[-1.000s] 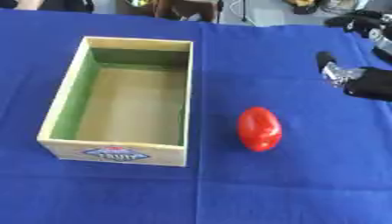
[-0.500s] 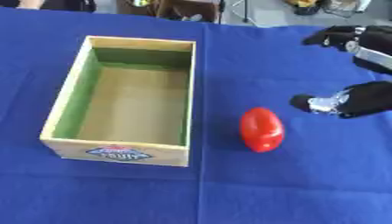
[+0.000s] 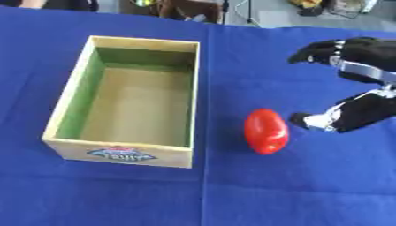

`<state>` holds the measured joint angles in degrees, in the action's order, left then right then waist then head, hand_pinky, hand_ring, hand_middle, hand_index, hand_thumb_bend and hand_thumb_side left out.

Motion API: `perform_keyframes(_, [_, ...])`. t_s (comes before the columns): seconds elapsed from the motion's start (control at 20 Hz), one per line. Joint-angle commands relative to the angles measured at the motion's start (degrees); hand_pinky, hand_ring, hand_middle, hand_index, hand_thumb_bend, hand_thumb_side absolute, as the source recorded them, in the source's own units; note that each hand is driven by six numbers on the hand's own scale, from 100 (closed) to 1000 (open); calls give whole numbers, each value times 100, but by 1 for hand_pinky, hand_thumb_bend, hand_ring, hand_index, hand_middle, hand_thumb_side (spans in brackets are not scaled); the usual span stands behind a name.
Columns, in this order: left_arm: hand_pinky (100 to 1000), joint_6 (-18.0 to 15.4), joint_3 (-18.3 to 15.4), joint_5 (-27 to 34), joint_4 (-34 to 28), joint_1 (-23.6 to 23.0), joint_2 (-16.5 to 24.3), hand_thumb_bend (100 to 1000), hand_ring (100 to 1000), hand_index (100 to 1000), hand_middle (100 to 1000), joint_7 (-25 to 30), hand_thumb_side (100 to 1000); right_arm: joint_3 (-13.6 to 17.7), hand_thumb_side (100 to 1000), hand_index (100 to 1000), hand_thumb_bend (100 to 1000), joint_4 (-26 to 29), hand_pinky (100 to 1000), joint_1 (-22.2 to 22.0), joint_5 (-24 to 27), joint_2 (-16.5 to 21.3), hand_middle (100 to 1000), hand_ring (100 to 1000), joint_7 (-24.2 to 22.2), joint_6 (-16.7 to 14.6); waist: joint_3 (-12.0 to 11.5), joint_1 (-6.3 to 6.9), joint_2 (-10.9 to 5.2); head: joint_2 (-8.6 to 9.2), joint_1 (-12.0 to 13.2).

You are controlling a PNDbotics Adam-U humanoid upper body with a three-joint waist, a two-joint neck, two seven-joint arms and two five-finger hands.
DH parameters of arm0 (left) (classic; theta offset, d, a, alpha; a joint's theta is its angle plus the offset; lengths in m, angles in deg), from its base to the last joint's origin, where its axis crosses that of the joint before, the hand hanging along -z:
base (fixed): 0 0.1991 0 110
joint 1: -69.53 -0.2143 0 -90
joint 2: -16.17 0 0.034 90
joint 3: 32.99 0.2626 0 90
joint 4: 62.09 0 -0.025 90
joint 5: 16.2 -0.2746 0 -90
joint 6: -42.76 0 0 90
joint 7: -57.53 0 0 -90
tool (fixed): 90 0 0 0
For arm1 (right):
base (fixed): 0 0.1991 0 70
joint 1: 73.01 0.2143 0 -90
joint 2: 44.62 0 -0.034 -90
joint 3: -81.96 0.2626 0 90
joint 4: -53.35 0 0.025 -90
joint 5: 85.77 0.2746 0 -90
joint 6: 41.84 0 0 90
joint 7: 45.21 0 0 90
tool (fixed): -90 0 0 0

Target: Pick up objects on the table and place them in the box.

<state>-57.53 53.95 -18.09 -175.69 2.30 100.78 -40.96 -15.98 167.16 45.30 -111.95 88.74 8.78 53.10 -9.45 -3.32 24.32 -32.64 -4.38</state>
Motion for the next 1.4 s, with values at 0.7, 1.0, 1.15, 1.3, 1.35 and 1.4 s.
perform_keyframes(0.7, [483,-3,63,56,-99,101,74,100,548,840,638,70,926,-493,627,1000,541,-296,887,487,28,92,954,913,-893,-304,-132,-19,-95,88,-127])
perform_keyframes(1.0, [482,7,79,63,-99,106,58,100,547,839,638,92,925,-638,626,1000,543,-702,883,683,-85,-23,912,900,-943,-454,-189,-25,-66,99,-144])
perform_keyframes(1.15, [482,10,85,64,-99,113,54,100,547,839,638,102,923,-710,625,1000,533,-912,868,793,-36,-106,891,886,-979,-518,-213,-30,-51,109,-147])
perform_keyframes(1.3, [482,11,86,64,-99,113,51,100,547,838,638,105,923,-740,622,1000,520,-1034,868,883,43,-185,892,883,-953,-547,-222,-32,-38,105,-145])
perform_keyframes(1.35, [482,13,87,64,-99,110,49,100,547,838,638,106,923,-754,621,1000,519,-1078,868,921,79,-216,895,883,-944,-544,-225,-37,-33,102,-144])
perform_keyframes(1.4, [482,15,88,64,-99,109,46,100,547,838,638,107,923,-772,621,1000,516,-1119,868,957,107,-246,894,882,-940,-542,-230,-42,-30,103,-142])
